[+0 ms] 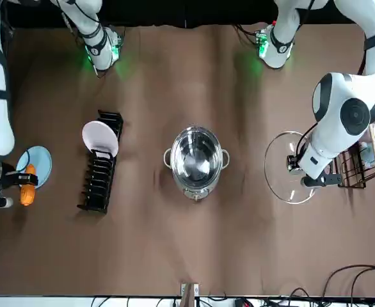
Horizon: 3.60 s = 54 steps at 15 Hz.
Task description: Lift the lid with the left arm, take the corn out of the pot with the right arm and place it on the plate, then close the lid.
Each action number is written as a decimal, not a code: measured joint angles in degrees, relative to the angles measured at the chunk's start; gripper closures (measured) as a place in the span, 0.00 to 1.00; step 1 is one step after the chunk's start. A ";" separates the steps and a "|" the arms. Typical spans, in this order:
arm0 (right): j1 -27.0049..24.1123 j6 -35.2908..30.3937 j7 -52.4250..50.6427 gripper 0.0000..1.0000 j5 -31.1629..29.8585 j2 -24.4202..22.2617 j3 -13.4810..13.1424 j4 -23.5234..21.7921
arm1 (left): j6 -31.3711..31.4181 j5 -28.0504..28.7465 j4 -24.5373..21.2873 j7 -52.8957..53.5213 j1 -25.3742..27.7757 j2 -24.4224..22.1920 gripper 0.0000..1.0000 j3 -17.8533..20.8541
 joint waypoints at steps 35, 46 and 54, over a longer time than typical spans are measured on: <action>-11.87 14.33 -8.26 0.00 -2.86 8.38 0.70 -7.69 | 0.35 0.00 0.06 -0.62 0.05 -0.13 0.50 -0.54; -0.73 -6.85 -4.93 0.00 -5.39 -11.63 1.91 -2.02 | -1.91 -0.04 1.19 -18.25 -0.19 -4.41 0.50 -13.29; 11.95 -20.34 7.92 0.00 1.64 -27.14 2.36 -1.18 | 0.08 -0.02 6.69 -30.53 -9.67 0.53 0.50 -17.25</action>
